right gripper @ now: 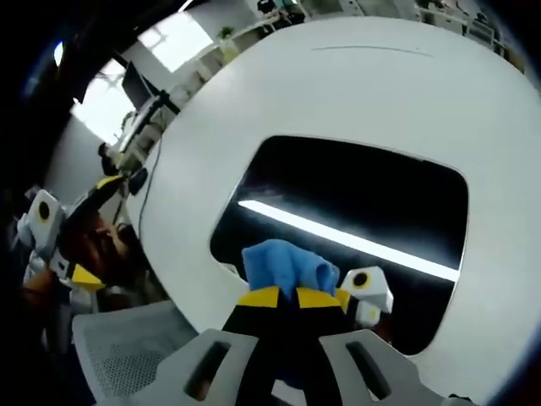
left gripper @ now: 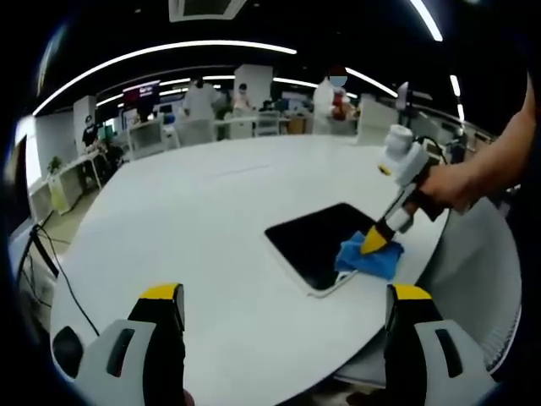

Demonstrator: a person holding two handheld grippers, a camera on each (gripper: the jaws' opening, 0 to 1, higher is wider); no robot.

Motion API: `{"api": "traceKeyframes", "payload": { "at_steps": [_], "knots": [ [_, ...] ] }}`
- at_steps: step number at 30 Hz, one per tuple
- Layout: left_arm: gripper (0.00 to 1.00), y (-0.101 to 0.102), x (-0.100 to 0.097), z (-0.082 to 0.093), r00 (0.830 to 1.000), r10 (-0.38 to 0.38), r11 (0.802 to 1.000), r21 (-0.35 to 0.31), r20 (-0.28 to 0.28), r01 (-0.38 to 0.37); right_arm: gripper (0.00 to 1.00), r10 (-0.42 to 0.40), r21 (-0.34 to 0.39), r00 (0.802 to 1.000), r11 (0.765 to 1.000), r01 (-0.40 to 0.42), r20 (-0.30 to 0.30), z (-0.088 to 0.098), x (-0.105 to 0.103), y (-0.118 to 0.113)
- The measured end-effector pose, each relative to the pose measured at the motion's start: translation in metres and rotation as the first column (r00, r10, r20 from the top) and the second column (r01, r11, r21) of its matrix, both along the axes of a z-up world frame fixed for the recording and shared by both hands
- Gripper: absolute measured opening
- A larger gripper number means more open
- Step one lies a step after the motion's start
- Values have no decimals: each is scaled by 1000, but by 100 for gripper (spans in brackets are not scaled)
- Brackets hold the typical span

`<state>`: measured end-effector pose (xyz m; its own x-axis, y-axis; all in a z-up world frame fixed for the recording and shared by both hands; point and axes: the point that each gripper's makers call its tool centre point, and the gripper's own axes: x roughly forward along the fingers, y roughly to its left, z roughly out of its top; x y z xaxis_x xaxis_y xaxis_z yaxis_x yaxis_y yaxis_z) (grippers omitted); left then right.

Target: Wipe the mirror surface with the cleaning cloth until all visible marks leave the cleaned area.

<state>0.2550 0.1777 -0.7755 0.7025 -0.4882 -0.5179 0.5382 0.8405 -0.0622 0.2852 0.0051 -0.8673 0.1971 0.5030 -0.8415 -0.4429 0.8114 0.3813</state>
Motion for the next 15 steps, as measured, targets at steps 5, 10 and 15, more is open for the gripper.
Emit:
{"api": "traceKeyframes", "payload": {
  "at_steps": [5, 10, 15],
  "knots": [
    [99, 1, 0, -2, 1000, -2, 1000, -1, -5, 2, 0, -3, 1, 1000, 1000, 3, -8, 0, 0, 0],
    [99, 1, 2, -3, 1000, -2, 1000, -5, -7, 2, 0, -14, 7, 1000, 1000, 14, -14, 0, 4, -1],
    [99, 1, 2, -5, 1000, -5, 1000, -7, -13, 5, 0, -22, 10, 1000, 1000, 22, -19, 0, 12, 0]
  ]
}}
